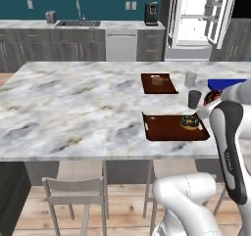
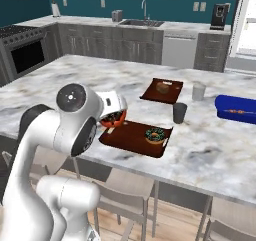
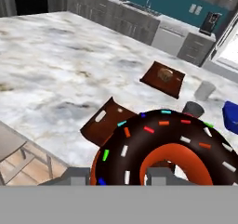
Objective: Take the donuts from the fridge and place them on the empty tray on the dining counter.
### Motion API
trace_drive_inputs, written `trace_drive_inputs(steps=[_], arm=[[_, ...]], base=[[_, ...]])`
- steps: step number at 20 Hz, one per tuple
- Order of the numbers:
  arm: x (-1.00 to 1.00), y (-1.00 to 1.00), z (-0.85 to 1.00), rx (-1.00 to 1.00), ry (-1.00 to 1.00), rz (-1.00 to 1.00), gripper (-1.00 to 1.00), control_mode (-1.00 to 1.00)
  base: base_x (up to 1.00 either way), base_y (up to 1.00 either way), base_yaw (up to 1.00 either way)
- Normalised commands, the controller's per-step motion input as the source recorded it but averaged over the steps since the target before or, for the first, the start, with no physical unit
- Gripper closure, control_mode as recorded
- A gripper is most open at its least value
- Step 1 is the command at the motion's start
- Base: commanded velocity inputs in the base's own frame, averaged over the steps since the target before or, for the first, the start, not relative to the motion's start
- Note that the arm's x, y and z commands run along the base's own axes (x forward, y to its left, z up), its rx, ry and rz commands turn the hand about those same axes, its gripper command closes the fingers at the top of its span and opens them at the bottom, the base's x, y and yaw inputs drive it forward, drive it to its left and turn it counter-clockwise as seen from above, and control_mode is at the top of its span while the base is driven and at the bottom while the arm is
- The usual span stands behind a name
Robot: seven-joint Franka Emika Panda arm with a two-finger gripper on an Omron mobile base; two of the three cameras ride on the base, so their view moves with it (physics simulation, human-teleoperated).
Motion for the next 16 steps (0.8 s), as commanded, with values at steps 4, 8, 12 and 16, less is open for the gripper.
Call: trace_drive_inputs(steps=[4,8,12,16], arm=[[0.85,0.08,-0.45,0.1,0.21,0.28,1.0,-1.0],[0.58,0.26,-0.41,0.01,0.19,0.05,1.0,-1.0],[0.37,0.15,-0.33,-0.01,0.11,-0.03,1.0,-1.0],[0.35,0.01,-0.44,0.0,0.02,-0.03,1.0,-1.0]], base=[[0.0,0.0,0.0],[0.0,0.0,0.0],[0.0,0.0,0.0],[0.0,0.0,0.0]])
